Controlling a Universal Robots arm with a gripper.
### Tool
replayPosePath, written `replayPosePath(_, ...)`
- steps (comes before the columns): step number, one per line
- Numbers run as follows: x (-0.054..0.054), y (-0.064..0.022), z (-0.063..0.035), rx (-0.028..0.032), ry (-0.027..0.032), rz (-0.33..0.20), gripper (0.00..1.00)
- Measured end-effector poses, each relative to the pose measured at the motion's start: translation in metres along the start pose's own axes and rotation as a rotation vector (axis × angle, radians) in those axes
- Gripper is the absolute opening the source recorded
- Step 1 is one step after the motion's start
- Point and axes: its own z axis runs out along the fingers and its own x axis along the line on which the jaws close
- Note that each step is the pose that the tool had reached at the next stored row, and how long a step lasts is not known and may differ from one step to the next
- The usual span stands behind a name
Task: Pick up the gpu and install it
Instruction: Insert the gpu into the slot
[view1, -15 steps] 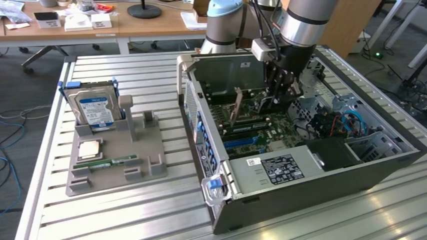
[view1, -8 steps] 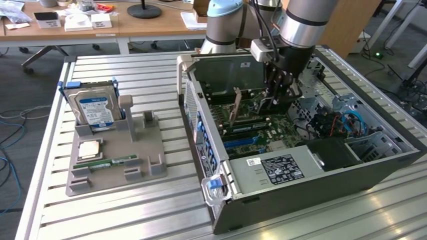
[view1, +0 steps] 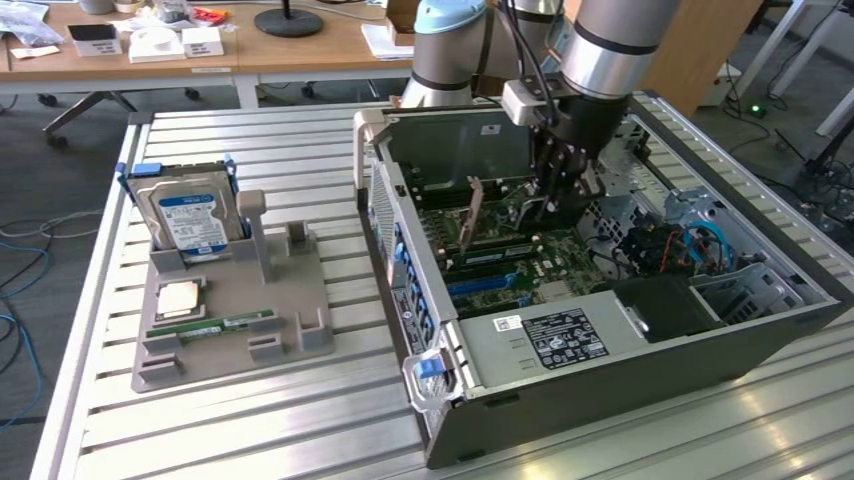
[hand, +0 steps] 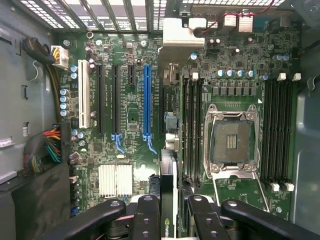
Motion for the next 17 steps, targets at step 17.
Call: replayPosePath(17, 0.01, 0.0048, 0.011, 0.0027, 0.0003, 0.012, 0.26)
